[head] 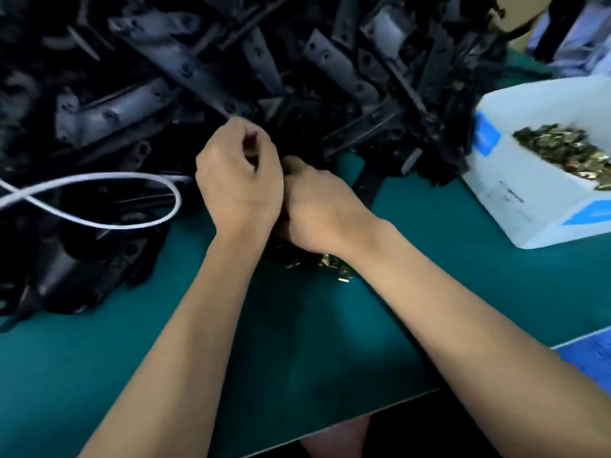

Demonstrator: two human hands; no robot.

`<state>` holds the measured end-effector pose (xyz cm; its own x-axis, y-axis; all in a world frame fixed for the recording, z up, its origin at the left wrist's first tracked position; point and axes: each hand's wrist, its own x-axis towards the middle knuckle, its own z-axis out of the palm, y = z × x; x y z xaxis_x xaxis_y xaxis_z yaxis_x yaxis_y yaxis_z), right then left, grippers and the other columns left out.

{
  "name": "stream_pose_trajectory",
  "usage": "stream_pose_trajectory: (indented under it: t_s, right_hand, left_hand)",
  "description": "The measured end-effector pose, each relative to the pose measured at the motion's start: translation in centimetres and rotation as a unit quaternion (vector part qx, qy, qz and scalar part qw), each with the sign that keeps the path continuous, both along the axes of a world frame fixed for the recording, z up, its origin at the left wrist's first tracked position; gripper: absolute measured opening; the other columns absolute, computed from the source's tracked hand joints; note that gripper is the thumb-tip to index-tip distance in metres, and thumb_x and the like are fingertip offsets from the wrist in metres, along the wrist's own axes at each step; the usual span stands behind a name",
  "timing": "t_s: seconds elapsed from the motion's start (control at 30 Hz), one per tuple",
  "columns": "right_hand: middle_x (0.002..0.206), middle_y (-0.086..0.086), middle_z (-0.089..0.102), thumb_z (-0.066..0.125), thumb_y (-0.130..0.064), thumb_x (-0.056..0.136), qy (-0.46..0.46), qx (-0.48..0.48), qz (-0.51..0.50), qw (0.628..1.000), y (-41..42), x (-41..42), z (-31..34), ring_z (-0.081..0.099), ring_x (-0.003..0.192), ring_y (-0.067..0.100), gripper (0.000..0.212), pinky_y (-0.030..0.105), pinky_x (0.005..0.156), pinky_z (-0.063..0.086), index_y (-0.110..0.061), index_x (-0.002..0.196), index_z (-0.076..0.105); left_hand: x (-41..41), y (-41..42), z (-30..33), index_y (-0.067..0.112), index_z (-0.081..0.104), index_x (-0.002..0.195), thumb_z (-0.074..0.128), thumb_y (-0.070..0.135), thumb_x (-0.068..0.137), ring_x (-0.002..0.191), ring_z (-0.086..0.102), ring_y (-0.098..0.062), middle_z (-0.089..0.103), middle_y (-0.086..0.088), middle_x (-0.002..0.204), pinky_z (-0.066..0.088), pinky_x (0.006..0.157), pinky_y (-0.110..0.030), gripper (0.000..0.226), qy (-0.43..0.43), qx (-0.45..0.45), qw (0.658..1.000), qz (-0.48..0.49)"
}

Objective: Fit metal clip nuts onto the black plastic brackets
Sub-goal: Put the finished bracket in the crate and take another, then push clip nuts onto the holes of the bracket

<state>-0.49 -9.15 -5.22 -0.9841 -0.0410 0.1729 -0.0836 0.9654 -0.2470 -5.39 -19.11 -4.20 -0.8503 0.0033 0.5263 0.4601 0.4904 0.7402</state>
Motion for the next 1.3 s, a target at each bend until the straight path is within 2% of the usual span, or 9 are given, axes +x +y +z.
stream_pose_trajectory:
  t_s: [0.13,0.3,0.53,0.67,0.8,0.93,1.13,1.23,1.3]
  right_hand:
    - [0.112,0.005,0.061,0.06,-0.069,0.088,0.031,0.077,0.026,0.996,-1.0,0.0,-0.5,0.064,0.084,0.032,0.067,0.04,0.065,0.046,-0.018,0.131,0.06]
    - [0.105,0.001,0.073,0.053,-0.061,0.099,0.035,0.053,0.064,0.996,-0.8,-0.1,-0.4,0.07,0.094,0.029,0.046,0.041,0.075,0.05,-0.02,0.115,0.065]
    - [0.092,0.002,0.071,0.062,-0.048,0.098,0.024,-0.052,0.082,0.995,0.5,0.4,-0.9,0.067,0.086,0.03,0.036,0.042,0.074,0.05,-0.013,0.11,0.064]
    - [0.066,-0.005,0.059,0.073,-0.032,0.094,0.022,-0.205,0.075,0.976,1.2,0.4,-0.9,0.056,0.061,0.02,0.027,0.039,0.061,0.044,-0.011,0.088,0.059]
    - [0.063,0.001,0.064,0.071,-0.03,0.098,0.041,-0.356,0.061,0.932,1.2,0.5,-0.6,0.054,0.054,0.014,0.027,0.031,0.057,0.045,-0.01,0.085,0.058]
    - [0.059,0.002,0.062,0.06,-0.028,0.105,0.01,-0.544,0.044,0.838,1.5,0.5,0.0,0.048,0.049,0.008,0.026,0.017,0.047,0.038,-0.01,0.088,0.055]
    - [0.054,-0.001,0.042,0.05,-0.033,0.109,-0.062,-0.672,0.006,0.738,2.0,0.4,0.3,0.031,0.048,0.014,0.035,0.023,0.043,0.023,-0.016,0.08,0.047]
    - [0.057,-0.002,0.04,0.047,-0.036,0.11,-0.087,-0.704,0.004,0.705,2.1,0.3,0.4,0.033,0.049,0.012,0.036,0.021,0.041,0.023,-0.017,0.08,0.045]
    - [0.061,-0.001,0.045,0.043,-0.037,0.111,-0.107,-0.724,0.016,0.682,2.0,0.3,0.3,0.037,0.049,0.012,0.035,0.021,0.041,0.023,-0.018,0.082,0.045]
  left_hand:
    - [-2.5,-2.2,-1.5,0.016,0.072,0.106,0.061,0.02,0.093,0.1,0.063,-0.023,0.066,-0.002,0.105,0.048,0.09,-0.033,0.017,-0.025,-0.116,0.993,-0.021]
    - [-3.1,-2.7,-1.7,0.028,0.071,0.125,0.064,0.022,0.099,0.095,0.065,-0.011,0.069,0.011,0.107,0.054,0.093,-0.036,0.028,-0.124,-0.136,0.977,-0.106]
    - [-3.1,-1.7,-1.9,0.03,0.055,0.144,0.064,0.016,0.101,0.124,0.053,0.004,0.058,0.014,0.131,0.043,0.104,-0.017,0.046,-0.209,-0.017,0.955,-0.209]
    - [-2.7,-1.6,-2.1,0.027,0.068,0.122,0.073,0.013,0.094,0.101,0.065,0.003,0.069,0.004,0.11,0.051,0.087,-0.015,0.031,-0.214,0.087,0.956,-0.179]
    - [-2.4,-2.0,-1.6,0.01,0.071,0.106,0.07,0.002,0.095,0.081,0.065,-0.003,0.07,0.004,0.09,0.052,0.078,-0.02,0.014,-0.162,0.227,0.949,-0.147]
    - [-2.4,-3.2,0.2,0.009,0.066,0.101,0.056,0.009,0.105,0.07,0.058,-0.012,0.068,-0.002,0.084,0.05,0.068,-0.025,0.011,-0.14,0.392,0.896,-0.154]
    - [-2.6,-5.2,2.9,0.018,0.056,0.082,0.048,0.036,0.11,0.059,0.047,-0.009,0.054,0.001,0.07,0.042,0.059,-0.021,0.034,-0.15,0.554,0.801,-0.168]
    - [-3.0,-6.3,3.3,0.018,0.044,0.081,0.05,0.035,0.109,0.07,0.044,-0.026,0.044,-0.011,0.076,0.043,0.069,-0.038,0.034,-0.075,0.505,0.855,-0.096]
    - [-3.0,-6.6,3.3,0.018,0.034,0.075,0.055,0.024,0.108,0.066,0.04,-0.02,0.036,-0.007,0.069,0.04,0.068,-0.035,0.04,0.066,0.38,0.923,0.002]
